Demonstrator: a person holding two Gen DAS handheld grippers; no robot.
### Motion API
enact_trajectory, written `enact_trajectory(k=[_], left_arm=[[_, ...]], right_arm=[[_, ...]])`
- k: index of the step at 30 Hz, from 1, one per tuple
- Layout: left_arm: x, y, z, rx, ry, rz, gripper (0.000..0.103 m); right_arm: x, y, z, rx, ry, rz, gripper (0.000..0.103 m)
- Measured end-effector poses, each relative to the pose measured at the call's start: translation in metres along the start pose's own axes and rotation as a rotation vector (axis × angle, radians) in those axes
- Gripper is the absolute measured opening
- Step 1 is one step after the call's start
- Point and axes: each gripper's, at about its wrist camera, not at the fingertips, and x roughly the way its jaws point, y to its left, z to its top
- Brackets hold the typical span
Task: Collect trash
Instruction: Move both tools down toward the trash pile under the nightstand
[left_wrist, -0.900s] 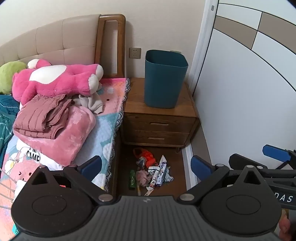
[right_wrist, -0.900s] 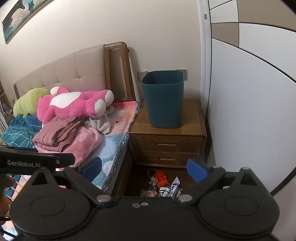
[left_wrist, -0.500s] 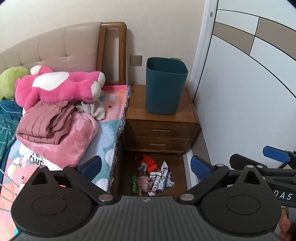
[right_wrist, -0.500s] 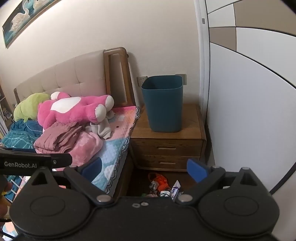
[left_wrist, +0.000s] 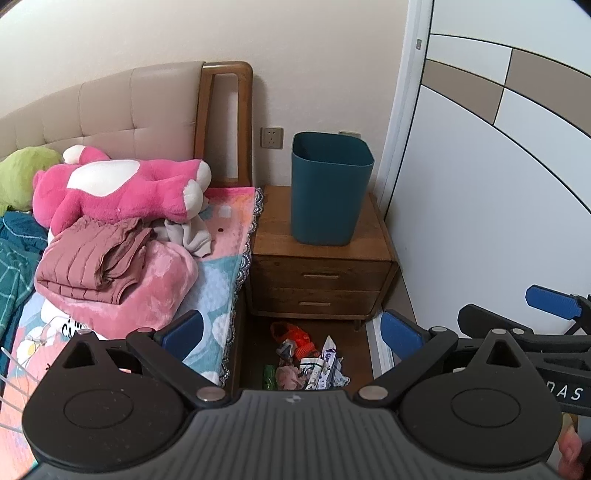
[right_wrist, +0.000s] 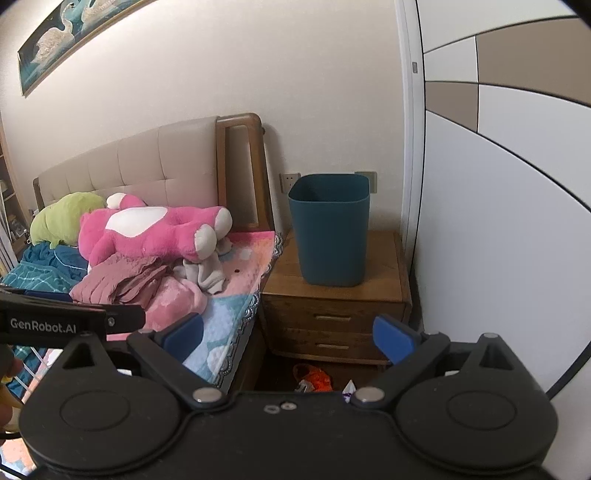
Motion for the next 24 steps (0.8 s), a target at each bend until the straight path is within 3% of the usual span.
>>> enact_trajectory(k=[24], left_arm=[[0.0000, 0.0025, 0.0019, 0.030, -0.010, -0.006, 0.103]], right_arm=[[0.0003, -0.0029, 0.0005, 0.000, -0.021, -0.004, 0.099]])
